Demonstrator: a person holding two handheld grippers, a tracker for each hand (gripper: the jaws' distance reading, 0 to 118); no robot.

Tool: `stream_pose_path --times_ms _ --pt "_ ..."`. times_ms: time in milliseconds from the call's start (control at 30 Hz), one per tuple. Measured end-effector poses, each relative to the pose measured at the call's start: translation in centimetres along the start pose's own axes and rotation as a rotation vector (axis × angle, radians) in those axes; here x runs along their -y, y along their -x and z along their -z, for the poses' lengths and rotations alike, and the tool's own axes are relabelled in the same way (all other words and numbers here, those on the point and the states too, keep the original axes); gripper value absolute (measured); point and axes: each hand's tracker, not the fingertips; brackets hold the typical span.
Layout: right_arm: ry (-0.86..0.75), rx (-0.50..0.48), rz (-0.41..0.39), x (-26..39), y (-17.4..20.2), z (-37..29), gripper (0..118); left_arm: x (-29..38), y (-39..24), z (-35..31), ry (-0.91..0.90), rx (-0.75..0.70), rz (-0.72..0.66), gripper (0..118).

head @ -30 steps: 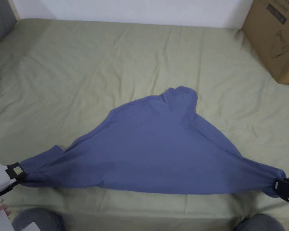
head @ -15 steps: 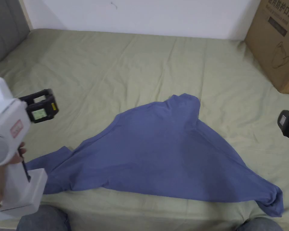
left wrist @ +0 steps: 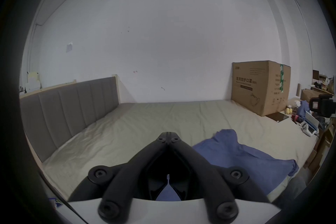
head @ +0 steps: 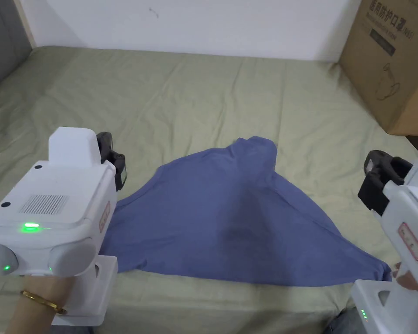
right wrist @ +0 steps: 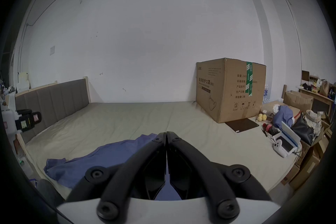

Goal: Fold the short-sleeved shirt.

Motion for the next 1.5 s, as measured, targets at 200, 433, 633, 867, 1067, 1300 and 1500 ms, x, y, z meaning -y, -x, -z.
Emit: stream_pose_path --times_ms 200,433,633,867,1067,1300,1500 --pt "0.015 -0.038 -0.014 0.5 0.7 0.4 0 1.0 -0.6 0.0 0.017 0.038 -0.012 0" --pt "0.022 -0.046 0.000 0.5 0.4 0.7 0 0.8 -0.1 1.0 0.021 0.046 -0.045 0" --pt "0.039 -0.052 -0.007 0.6 0.0 1.5 0 -1.4 -1.2 4.1 0.072 0.107 -0.038 0" --pt "0.056 -0.049 0.006 0.3 -0.8 2.5 0 -5.3 -3.8 13.9 0.289 0.197 -0.055 109" --pt "0.086 -0.020 0.040 0.3 -2.2 4.1 0 -5.3 -8.5 22.8 0.457 0.285 -0.012 118" --pt "0.169 0.055 0.048 1.5 -4.1 6.7 0 -0.7 -14.4 35.7 0.786 0.293 0.170 118" --pt "0.249 0.135 0.030 3.0 -6.4 8.7 0 4.3 -17.2 42.3 0.891 0.283 0.271 110"
